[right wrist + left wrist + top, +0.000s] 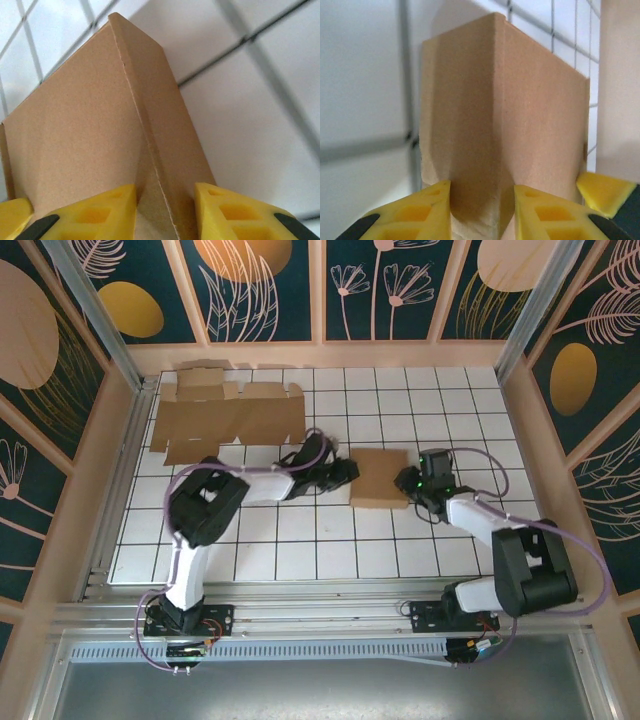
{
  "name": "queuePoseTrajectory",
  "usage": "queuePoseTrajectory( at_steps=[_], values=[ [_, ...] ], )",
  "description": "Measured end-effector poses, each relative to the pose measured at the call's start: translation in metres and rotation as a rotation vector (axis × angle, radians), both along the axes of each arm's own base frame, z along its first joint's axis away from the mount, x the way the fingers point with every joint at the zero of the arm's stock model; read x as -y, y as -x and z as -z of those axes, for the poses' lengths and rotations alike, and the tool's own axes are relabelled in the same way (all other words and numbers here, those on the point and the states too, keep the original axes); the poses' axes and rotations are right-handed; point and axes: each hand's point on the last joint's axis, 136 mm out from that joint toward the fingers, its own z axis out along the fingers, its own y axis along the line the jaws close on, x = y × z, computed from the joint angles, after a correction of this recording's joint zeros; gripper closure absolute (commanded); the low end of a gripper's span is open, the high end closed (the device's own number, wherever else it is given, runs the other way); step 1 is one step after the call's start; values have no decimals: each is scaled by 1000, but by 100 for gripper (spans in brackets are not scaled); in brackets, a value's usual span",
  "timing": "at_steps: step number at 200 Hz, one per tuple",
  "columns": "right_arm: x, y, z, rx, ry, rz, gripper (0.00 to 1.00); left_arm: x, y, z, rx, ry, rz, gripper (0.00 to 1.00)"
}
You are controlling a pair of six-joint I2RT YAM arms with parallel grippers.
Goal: Fold the paper box
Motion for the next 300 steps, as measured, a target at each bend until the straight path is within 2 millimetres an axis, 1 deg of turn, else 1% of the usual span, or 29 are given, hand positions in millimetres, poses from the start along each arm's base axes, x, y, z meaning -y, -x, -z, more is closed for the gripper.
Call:
queuePoseTrajectory(
  at_steps=[16,40,55,70,88,109,127,148,159,165,174,184,187,198,203,206,210,217,218,225,231,240,243,248,255,266,275,284,300],
  values=[
    [22,-34,0,10,8,73,65,26,-48,-1,61,23,-22,72],
    [44,-102,-3,56,5,133,65,53,-123,-13,185,50,-72,69],
    [53,-138,-4,89,2,146,65,60,-160,-22,257,73,-110,65],
    [58,-165,-7,115,3,152,63,62,-185,-36,315,112,-144,61],
    [60,-188,-12,139,13,147,51,59,-200,-47,358,148,-171,54],
    [60,-202,-27,157,32,128,36,57,-205,-60,396,158,-170,45],
    [60,-213,-57,213,54,108,29,53,-205,-68,426,122,-156,37],
    [52,-207,-97,271,62,81,28,33,-194,-83,441,24,-143,37],
    [38,-202,-120,311,56,46,28,13,-183,-100,450,-23,-141,37],
    [25,-199,-132,333,48,15,27,-3,-175,-114,456,-49,-145,37],
    [0,-194,-148,359,33,-48,27,-28,-164,-138,473,-76,-161,38],
    [-36,-188,-160,382,18,-138,27,-67,-150,-174,504,-101,-206,38],
    [-49,-186,-163,386,14,-171,27,-76,-148,-180,512,-109,-218,38],
    [-92,-174,-169,399,6,-276,25,-128,-134,-219,542,-130,-305,38],
    [-109,-169,-170,400,6,-319,24,-158,-128,-237,558,-135,-357,38],
    [-120,-164,-170,400,7,-347,23,-171,-125,-242,562,-142,-380,38],
    [-136,-159,-170,403,10,-385,22,-199,-119,-255,572,-142,-431,38],
    [-160,-149,-171,407,14,-440,19,-235,-109,-266,578,-148,-502,39],
    [-162,-148,-171,408,15,-447,18,-245,-107,-268,581,-149,-521,39],
    [-186,-137,-170,411,20,-504,14,-288,-97,-274,583,-159,-609,39],
    [-201,-130,-170,412,21,-539,11,-320,-88,-273,573,-169,-680,39],
    [-223,-120,-169,417,30,-598,8,-367,-71,-259,544,-202,-787,39],
    [-230,-118,-169,416,26,-610,7,-377,-67,-254,529,-208,-810,38],
    [-237,-115,-170,419,30,-632,6,-395,-58,-241,499,-231,-853,29],
    [-250,-113,-173,424,28,-657,4,-411,-48,-222,456,-248,-889,23],
    [-262,-112,-175,426,28,-681,3,-424,-37,-190,372,-266,-923,22],
    [-268,-112,-178,432,26,-694,3,-430,-30,-161,289,-277,-939,27],
    [-272,-111,-181,435,23,-702,3,-431,-24,-136,200,-260,-957,31],
    [-272,-111,-183,432,23,-704,2,-425,-22,-103,77,-192,-973,36]
  ],
)
